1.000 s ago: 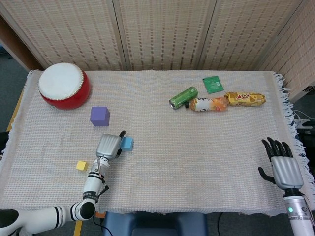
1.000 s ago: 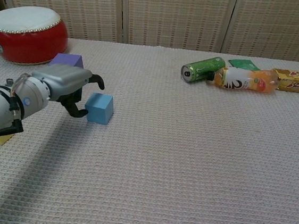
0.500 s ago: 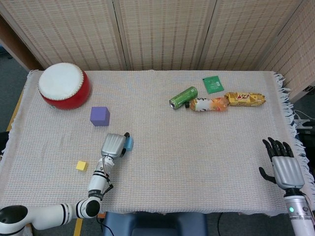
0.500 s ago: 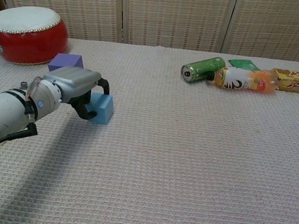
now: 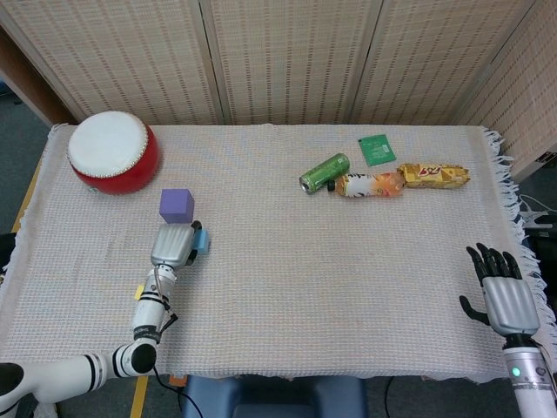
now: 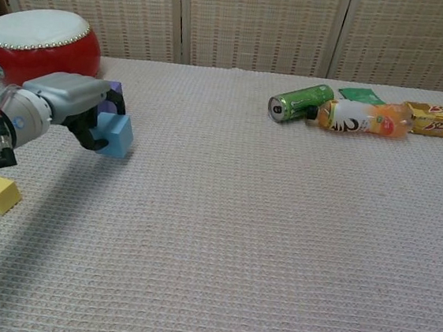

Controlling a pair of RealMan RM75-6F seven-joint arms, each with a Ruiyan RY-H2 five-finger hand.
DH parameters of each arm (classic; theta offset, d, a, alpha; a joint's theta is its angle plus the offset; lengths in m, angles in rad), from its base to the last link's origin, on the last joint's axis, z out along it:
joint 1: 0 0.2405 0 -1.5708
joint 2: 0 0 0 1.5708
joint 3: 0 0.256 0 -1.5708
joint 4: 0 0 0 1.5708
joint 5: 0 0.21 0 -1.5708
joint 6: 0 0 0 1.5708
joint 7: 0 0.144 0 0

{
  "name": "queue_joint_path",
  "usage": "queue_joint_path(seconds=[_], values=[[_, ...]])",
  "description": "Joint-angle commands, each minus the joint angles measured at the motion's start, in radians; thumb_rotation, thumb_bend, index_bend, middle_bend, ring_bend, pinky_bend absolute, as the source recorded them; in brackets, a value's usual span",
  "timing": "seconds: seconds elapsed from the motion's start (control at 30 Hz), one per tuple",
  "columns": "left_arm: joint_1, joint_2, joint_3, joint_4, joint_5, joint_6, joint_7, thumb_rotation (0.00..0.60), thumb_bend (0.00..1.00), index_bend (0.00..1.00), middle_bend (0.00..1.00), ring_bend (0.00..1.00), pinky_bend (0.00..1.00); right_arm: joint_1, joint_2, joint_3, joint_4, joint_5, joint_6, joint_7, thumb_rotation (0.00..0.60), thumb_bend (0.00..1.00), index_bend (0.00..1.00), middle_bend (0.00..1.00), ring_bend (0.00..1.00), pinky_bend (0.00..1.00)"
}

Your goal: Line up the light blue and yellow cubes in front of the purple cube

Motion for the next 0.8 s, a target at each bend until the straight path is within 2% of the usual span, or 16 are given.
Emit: queue_joint_path(seconds=[0.03, 0.5, 0.8], values=[[0.007, 0.024, 0.014, 0.018, -0.027, -0.021, -0.001, 0.600, 0.36, 0.50, 1.00, 1.00, 1.00, -0.001, 0.000, -0.002, -0.002, -0.001, 0.002, -0.002, 0.519, 0.10, 0.00, 0.00, 0.00, 0.00], [-0.007, 0.034, 0.019, 0.142, -0.004, -0.096, -0.136, 0.600, 0.36, 0.48, 1.00, 1.00, 1.00, 0.011, -0.014, -0.004, -0.006, 0.037, -0.018, -0.042, 0.522, 0.10, 0.00, 0.00, 0.00, 0.00], [-0.019, 0.031, 0.043, 0.183, 0.006, -0.115, -0.132, 0.600, 0.36, 0.38, 1.00, 1.00, 1.00, 0.013, -0.019, -0.003, -0.007, 0.051, -0.014, -0.058, 0.521, 0.10, 0.00, 0.00, 0.00, 0.00]])
